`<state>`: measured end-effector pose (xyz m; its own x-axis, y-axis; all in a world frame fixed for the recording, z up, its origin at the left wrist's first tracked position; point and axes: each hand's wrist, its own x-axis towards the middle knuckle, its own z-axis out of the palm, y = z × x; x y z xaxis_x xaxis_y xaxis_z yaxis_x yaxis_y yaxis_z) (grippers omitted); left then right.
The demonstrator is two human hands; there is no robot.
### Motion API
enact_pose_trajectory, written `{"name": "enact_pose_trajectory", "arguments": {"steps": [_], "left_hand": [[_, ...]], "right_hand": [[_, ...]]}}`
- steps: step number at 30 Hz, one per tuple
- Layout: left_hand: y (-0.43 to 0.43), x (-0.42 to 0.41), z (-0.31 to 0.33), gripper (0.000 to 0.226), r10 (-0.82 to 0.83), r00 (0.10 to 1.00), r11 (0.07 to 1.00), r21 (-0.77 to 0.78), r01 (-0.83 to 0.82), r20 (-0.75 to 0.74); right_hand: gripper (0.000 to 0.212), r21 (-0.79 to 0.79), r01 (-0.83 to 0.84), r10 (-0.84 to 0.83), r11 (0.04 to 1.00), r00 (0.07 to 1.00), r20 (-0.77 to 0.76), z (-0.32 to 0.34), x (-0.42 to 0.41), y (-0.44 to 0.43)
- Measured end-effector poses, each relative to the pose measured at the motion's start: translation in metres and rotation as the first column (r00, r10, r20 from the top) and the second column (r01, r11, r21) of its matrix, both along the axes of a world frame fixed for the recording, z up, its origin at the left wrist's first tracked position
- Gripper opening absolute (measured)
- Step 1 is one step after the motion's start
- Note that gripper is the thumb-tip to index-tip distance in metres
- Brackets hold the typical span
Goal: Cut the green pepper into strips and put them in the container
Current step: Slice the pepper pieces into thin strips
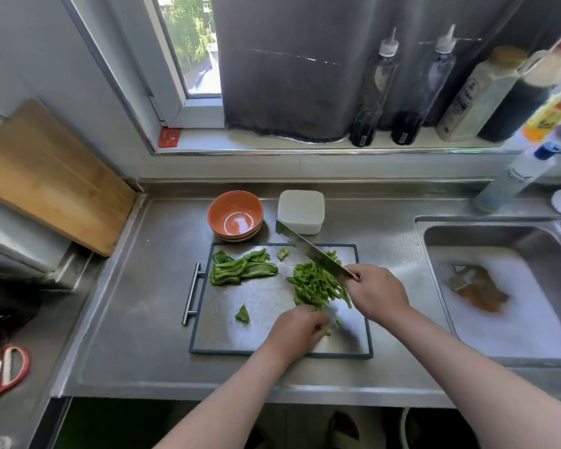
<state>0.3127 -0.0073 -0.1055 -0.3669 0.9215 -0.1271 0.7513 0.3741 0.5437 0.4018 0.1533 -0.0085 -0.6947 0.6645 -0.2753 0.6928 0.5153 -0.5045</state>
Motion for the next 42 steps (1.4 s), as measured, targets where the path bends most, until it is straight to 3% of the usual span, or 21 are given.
{"name": "enact_pose_trajectory", "arguments": {"steps": [4,11,16,19,23,27,29,35,40,42], "left_hand": [[0.020,0.015,-0.003,0.039,0.015,1.000,0.999,-0.033,-0.016,-0.026],[0.043,0.038,-0.009,0.016,0.036,0.994,0.999,-0.038,-0.032,0.107],[0.038,0.032,0.001,0.024,-0.025,0.991,0.996,-0.076,0.035,0.132],[0.021,-0.003,0.008,0.023,0.187,0.976,0.981,0.026,-0.191,0.109],[-0.014,-0.051,0.015,0.024,0.558,0.825,0.803,0.193,-0.564,0.090],[-0.058,-0.077,0.010,0.031,0.665,0.746,0.734,0.152,-0.662,0.041],[-0.082,-0.080,0.006,0.031,0.663,0.747,0.733,0.160,-0.661,0.049],[-0.119,-0.066,-0.011,0.020,0.511,0.859,0.840,0.202,-0.504,0.022],[-0.079,-0.084,0.000,0.023,0.483,0.864,0.835,0.373,-0.404,-0.145],[-0.046,-0.097,0.007,0.020,0.437,0.876,0.865,0.360,-0.349,-0.202]], "right_hand": [[0.038,-0.010,0.012,-0.012,1.000,1.000,-0.003,-0.001,0.014,0.013],[0.044,-0.009,-0.022,0.022,1.000,1.000,-0.001,-0.009,0.024,0.013],[0.037,-0.025,-0.070,0.071,0.997,0.997,0.009,-0.008,0.018,0.002],[0.043,-0.049,-0.065,0.064,0.997,0.998,-0.010,-0.005,0.008,-0.005],[0.041,-0.059,-0.068,0.069,0.996,0.998,0.003,-0.003,-0.008,-0.018],[0.041,-0.123,-0.087,0.091,0.989,0.995,0.026,-0.003,-0.020,-0.035],[0.039,-0.131,-0.140,0.149,0.981,0.987,0.065,-0.007,-0.024,-0.045],[0.035,-0.148,-0.234,0.250,0.961,0.964,0.094,-0.021,-0.037,-0.076],[0.039,-0.098,-0.131,0.133,0.987,0.991,0.023,-0.022,-0.045,-0.077],[0.041,-0.058,-0.054,0.053,0.997,0.999,-0.013,-0.018,-0.048,-0.067]]}}
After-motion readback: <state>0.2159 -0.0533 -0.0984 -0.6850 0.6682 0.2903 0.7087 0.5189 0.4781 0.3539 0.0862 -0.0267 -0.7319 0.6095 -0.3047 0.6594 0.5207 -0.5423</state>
